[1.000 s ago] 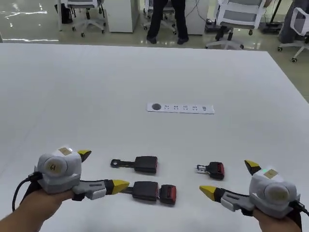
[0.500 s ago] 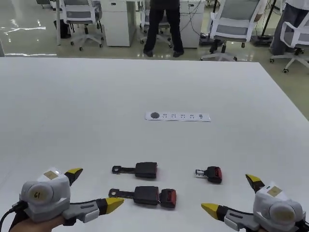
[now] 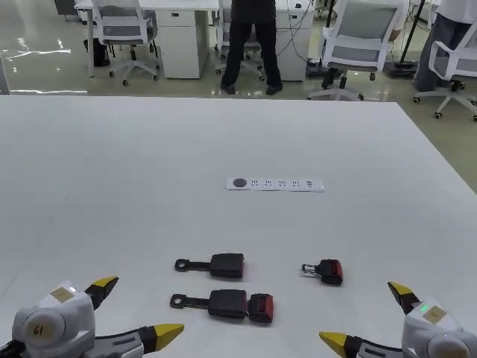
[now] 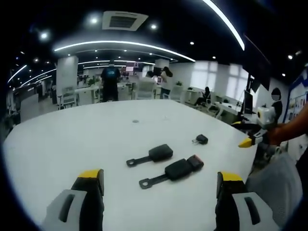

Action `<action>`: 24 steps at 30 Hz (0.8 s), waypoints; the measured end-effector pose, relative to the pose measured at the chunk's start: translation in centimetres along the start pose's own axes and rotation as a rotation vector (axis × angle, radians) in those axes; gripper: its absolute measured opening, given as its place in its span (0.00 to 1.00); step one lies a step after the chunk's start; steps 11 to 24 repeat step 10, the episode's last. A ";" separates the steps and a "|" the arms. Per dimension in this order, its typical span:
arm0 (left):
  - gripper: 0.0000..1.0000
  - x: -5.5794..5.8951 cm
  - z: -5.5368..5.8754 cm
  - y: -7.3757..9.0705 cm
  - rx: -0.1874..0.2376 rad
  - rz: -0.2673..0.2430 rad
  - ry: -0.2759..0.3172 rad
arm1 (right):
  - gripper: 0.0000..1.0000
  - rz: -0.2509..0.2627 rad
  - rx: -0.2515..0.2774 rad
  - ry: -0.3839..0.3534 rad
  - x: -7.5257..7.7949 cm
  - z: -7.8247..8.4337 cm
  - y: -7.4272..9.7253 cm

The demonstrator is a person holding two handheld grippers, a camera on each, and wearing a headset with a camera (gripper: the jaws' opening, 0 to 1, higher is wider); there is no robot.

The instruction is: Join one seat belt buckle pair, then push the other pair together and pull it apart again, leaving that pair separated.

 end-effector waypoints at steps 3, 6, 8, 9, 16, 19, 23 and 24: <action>1.00 0.3 -0.1 0.1 -0.005 0.007 -0.019 | 1.00 0.002 -0.001 0.002 -0.1 0.1 0.2; 1.00 0.1 -0.2 0.1 0.000 0.011 -0.022 | 1.00 0.003 -0.005 0.007 0.0 0.2 0.3; 1.00 0.2 -0.3 0.1 0.004 0.012 -0.019 | 1.00 0.002 -0.009 0.009 -0.1 0.2 0.3; 1.00 0.2 -0.3 0.1 0.005 0.013 -0.019 | 1.00 0.003 -0.008 0.010 -0.2 0.2 0.3; 1.00 0.3 -0.4 0.1 0.007 0.013 -0.020 | 1.00 0.004 -0.009 0.011 -0.2 0.3 0.3; 1.00 0.3 -0.4 0.1 0.007 0.013 -0.020 | 1.00 0.004 -0.009 0.011 -0.2 0.3 0.3; 1.00 0.3 -0.4 0.1 0.007 0.013 -0.020 | 1.00 0.004 -0.009 0.011 -0.2 0.3 0.3; 1.00 0.3 -0.4 0.1 0.007 0.013 -0.020 | 1.00 0.004 -0.009 0.011 -0.2 0.3 0.3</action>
Point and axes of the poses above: the centre of the closed fingertips' face, and the gripper's own axes: y roughly backward along the fingers, x roughly to its right, z roughly out of its underside, the point moved 2 cm from there along y, roughly backward along the fingers, and after that the axes turned 13 degrees about y, right-handed, at the moved point
